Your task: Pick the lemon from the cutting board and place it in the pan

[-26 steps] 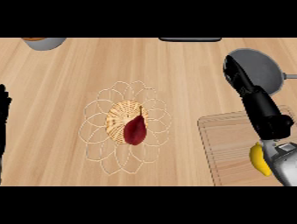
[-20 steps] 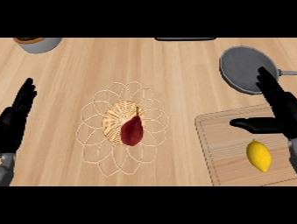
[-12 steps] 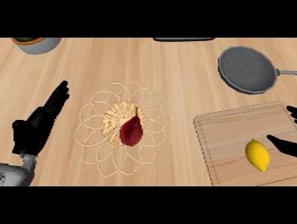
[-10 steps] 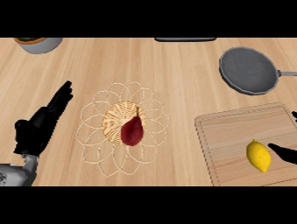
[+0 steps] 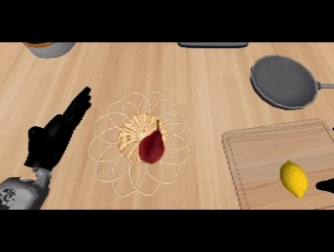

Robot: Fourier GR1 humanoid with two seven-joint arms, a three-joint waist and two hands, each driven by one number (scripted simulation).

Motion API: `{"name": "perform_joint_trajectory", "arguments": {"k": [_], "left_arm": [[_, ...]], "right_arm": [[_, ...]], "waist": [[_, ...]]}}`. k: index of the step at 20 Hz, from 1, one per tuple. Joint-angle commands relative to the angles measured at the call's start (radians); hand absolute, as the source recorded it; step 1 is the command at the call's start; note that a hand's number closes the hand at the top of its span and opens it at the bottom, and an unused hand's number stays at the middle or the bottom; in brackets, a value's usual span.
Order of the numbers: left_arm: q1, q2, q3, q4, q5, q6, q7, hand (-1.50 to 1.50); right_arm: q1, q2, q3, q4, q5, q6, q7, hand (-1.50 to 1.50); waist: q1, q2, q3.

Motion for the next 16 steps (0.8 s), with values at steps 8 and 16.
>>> {"name": "perform_joint_trajectory", "arguments": {"k": [8,16], "left_arm": [[-0.018,-0.023,-0.008,-0.002,-0.023,-0.012,0.005,0.0],[-0.005,-0.042,0.048,0.044,-0.04,-0.043,-0.028,0.0]], "right_arm": [[-0.269,-0.016,0.169,-0.052,-0.123,0.567,0.509,-1.5],[-0.342,0.099,0.166,-0.136,-0.185,0.651,0.801,-1.5]], "waist": [[0.027,0.004,0.0],[-0.004,-0.001,0.001]]}}
